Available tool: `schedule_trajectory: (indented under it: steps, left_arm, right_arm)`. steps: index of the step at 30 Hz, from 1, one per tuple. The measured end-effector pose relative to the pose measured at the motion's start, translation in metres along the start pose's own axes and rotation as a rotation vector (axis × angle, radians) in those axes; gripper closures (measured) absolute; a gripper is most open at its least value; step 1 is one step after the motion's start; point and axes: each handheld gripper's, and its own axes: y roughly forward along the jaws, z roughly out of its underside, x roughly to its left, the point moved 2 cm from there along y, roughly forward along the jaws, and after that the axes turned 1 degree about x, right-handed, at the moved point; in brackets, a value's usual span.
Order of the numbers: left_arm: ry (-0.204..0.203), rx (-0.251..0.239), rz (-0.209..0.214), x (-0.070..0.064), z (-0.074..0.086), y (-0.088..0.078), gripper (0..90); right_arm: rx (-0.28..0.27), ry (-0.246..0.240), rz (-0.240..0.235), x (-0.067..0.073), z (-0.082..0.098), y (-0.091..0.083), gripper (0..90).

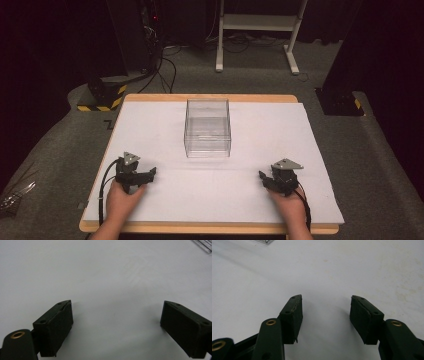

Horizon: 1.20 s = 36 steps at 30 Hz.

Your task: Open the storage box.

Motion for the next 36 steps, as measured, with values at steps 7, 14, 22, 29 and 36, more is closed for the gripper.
schedule_trajectory:
  steps: [7,14,22,29,36]
  left_arm:
    - [-0.004,0.005,0.01,0.001,0.0,0.0,11.2]
    - [-0.005,0.004,0.007,0.0,0.0,0.0,11.2]
    - [-0.005,0.005,0.007,0.0,0.0,0.0,11.2]
    - [-0.004,0.003,0.006,0.0,0.0,0.0,11.3]
    - [-0.003,0.003,0.006,0.0,0.0,0.0,11.3]
  right_arm:
    - [-0.005,-0.017,0.008,0.001,0.0,-0.001,43.3]
    - [-0.001,-0.017,0.0,0.001,0.0,0.0,42.3]
    - [-0.001,-0.009,0.003,0.0,0.0,0.0,39.6]
    - [-0.042,0.004,0.015,0.0,0.0,-0.005,38.6]
    - [-0.082,-0.031,0.002,0.005,-0.002,-0.011,37.7]
